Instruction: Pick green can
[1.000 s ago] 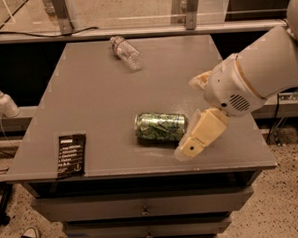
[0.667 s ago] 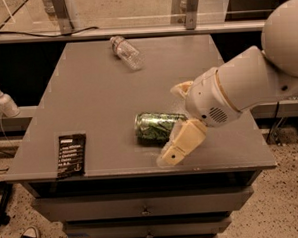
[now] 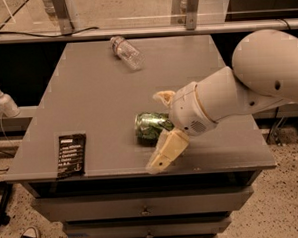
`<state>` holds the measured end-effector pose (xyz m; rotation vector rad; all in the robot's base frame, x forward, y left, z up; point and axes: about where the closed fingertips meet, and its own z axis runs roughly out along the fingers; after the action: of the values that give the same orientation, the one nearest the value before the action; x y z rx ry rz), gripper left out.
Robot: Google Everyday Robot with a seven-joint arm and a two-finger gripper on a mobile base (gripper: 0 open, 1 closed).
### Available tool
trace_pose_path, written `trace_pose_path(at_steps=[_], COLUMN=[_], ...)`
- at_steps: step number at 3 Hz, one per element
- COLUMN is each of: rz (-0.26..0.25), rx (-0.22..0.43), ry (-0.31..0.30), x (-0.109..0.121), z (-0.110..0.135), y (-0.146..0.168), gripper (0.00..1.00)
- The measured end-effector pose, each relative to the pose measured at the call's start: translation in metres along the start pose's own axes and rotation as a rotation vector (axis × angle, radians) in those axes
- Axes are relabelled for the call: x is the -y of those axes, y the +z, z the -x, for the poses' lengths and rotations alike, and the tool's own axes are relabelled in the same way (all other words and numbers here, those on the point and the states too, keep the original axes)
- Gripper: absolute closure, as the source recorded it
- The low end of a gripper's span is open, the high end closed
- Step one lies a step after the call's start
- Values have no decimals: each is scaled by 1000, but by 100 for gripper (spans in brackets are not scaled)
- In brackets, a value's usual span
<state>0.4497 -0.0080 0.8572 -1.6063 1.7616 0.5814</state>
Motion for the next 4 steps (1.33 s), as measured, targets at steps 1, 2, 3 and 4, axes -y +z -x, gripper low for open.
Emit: trace_pose_path(at_steps=[1, 2, 3, 4], rz=[-8, -8, -6, -2], rx=[-14, -36, -57, -83], ry=[-48, -68, -89, -91], x=[14, 21, 28, 33], z=[-8, -14, -17, -15], y=[11, 13, 10, 2], gripper=[18, 39, 64, 87])
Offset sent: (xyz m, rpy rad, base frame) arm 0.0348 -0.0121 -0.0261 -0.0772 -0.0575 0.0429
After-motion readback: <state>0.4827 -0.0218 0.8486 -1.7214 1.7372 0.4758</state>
